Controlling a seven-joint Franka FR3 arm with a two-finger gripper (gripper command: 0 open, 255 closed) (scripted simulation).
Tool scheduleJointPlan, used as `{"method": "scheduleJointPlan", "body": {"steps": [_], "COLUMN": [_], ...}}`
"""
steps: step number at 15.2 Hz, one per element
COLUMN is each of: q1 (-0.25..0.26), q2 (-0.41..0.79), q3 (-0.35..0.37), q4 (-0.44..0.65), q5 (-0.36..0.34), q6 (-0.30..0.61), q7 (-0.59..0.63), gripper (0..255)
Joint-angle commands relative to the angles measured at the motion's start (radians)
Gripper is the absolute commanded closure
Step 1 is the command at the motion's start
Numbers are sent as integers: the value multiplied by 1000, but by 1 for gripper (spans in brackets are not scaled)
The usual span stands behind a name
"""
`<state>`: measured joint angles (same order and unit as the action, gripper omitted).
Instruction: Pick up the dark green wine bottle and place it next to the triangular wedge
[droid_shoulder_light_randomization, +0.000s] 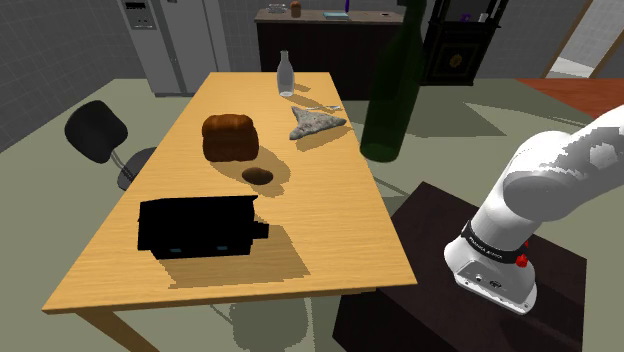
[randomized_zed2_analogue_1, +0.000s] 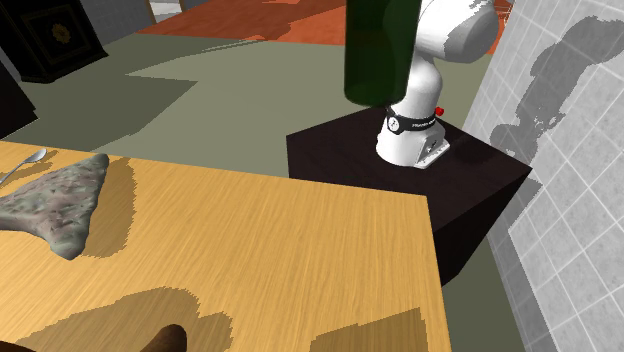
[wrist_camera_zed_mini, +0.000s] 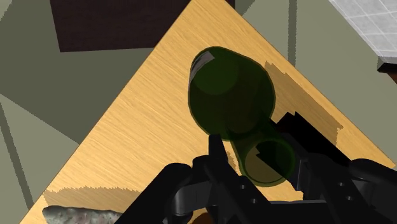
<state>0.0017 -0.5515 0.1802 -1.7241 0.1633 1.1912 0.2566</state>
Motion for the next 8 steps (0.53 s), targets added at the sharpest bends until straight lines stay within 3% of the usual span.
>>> {"method": "scheduleJointPlan", "body": {"steps": [1, 8], "q1": [-1, -4], "q2": [22, 101], "q3": [-1, 2], "q4": [48, 227], "q5": [-2, -7], "q6": [-26, -126], "q7": [3, 21], "gripper": [255, 255]}}
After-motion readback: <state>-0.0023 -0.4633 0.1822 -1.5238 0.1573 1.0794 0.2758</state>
